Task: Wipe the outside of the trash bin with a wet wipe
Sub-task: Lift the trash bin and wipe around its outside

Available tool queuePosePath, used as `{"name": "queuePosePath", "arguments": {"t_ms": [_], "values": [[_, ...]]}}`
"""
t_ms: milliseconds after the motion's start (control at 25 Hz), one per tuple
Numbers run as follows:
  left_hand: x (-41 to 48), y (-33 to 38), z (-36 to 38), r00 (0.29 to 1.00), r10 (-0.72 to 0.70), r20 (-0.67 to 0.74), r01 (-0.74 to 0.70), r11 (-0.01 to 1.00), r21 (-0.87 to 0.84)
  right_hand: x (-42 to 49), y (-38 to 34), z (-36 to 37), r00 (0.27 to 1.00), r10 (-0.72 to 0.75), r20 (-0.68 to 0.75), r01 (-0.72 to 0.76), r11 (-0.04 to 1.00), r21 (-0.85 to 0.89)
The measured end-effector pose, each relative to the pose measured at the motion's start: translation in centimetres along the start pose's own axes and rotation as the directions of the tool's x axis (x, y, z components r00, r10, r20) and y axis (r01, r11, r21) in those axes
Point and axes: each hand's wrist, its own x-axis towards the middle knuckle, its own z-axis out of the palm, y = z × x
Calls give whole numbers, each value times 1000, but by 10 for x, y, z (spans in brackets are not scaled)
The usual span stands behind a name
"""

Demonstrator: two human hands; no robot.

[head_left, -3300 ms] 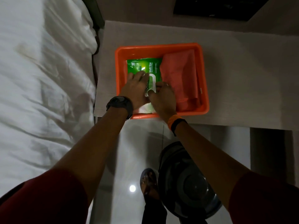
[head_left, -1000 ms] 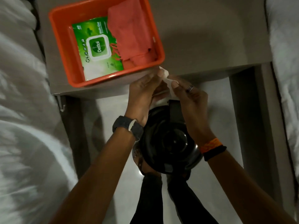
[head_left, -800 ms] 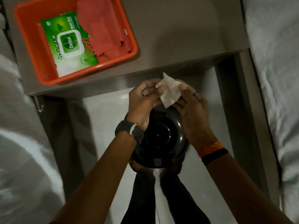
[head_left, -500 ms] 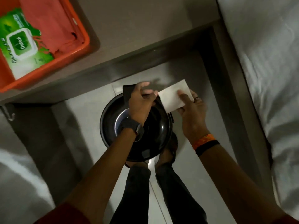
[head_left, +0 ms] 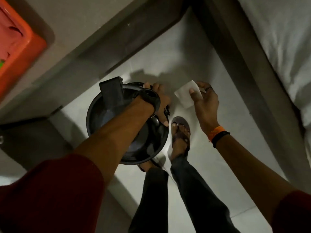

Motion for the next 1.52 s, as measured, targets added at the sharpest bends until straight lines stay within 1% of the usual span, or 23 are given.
{"name": "queuePosePath", "arguments": {"t_ms": [80, 200, 320, 400, 480, 560, 600, 680, 760, 840, 920, 1000, 1040, 1080, 1120, 1200, 1240, 1280, 1320, 1360, 1440, 1480, 1520], "values": [[-21, -2, 10, 999, 10, -43, -14, 995, -94, -9, 3, 5, 998, -55, -29, 53, 997, -48], [-60, -18, 33, 986, 36, -164, -77, 964, -253, -29, 0, 18, 989, -146, -40, 148, 988, 51], [-95, -36, 58, 966, 57, -252, -146, 926, -349, -49, 10, 30, 966, -226, 129, 219, 974, 64], [-108, -42, 73, 952, 27, -306, -158, 898, -411, -65, 25, 35, 868, -292, 402, 360, 927, -102], [-114, -48, 85, 932, -28, -362, -159, 865, -475, -89, 36, 43, 687, -275, 673, 515, 838, -183], [-117, -57, 94, 910, -81, -405, -166, 827, -538, -96, 44, 54, 525, -245, 815, 609, 777, -159], [-119, -63, 97, 904, -97, -416, -174, 807, -565, -88, 45, 61, 504, -238, 830, 651, 736, -185], [-121, -73, 103, 895, -117, -430, -190, 773, -606, -56, 41, 76, 620, -125, 774, 585, 731, -350], [-122, -81, 107, 887, -139, -440, -199, 745, -637, -22, 27, 82, 769, 69, 636, 346, 791, -504], [-123, -91, 108, 878, -159, -450, -212, 716, -666, -20, 19, 89, 780, 108, 617, 279, 822, -496], [-127, -101, 112, 867, -184, -462, -230, 675, -701, -56, 11, 100, 637, -119, 762, 468, 845, -259], [-128, -109, 117, 853, -206, -480, -271, 610, -744, -97, 12, 105, 413, -332, 848, 654, 757, -22], [-129, -111, 121, 848, -224, -481, -281, 580, -765, -100, 18, 109, 349, -373, 860, 730, 683, 0], [-130, -112, 126, 843, -247, -477, -275, 564, -779, -90, 21, 114, 357, -380, 853, 777, 627, -46], [-131, -113, 132, 841, -266, -471, -261, 563, -784, -73, 21, 120, 449, -331, 830, 773, 611, -174], [-133, -115, 144, 840, -283, -463, -241, 569, -786, -27, 16, 132, 726, -113, 678, 574, 643, -507], [-134, -115, 148, 837, -284, -467, -247, 565, -787, -7, 12, 137, 782, -38, 622, 502, 629, -593], [-134, -115, 150, 831, -285, -477, -263, 555, -789, 1, 8, 143, 781, -9, 625, 507, 593, -625], [-132, -116, 150, 822, -289, -490, -283, 540, -793, -4, 4, 150, 730, -47, 682, 581, 568, -583], [-131, -117, 149, 812, -296, -502, -302, 522, -797, -16, 1, 156, 616, -139, 775, 697, 554, -454], [-129, -118, 146, 799, -299, -521, -335, 497, -800, -51, 6, 157, 313, -287, 906, 859, 491, -141], [-130, -118, 147, 797, -294, -527, -348, 490, -799, -57, 10, 154, 227, -300, 927, 888, 454, -71], [-131, -118, 148, 795, -292, -532, -358, 482, -800, -50, 11, 153, 233, -284, 930, 892, 444, -88]]}}
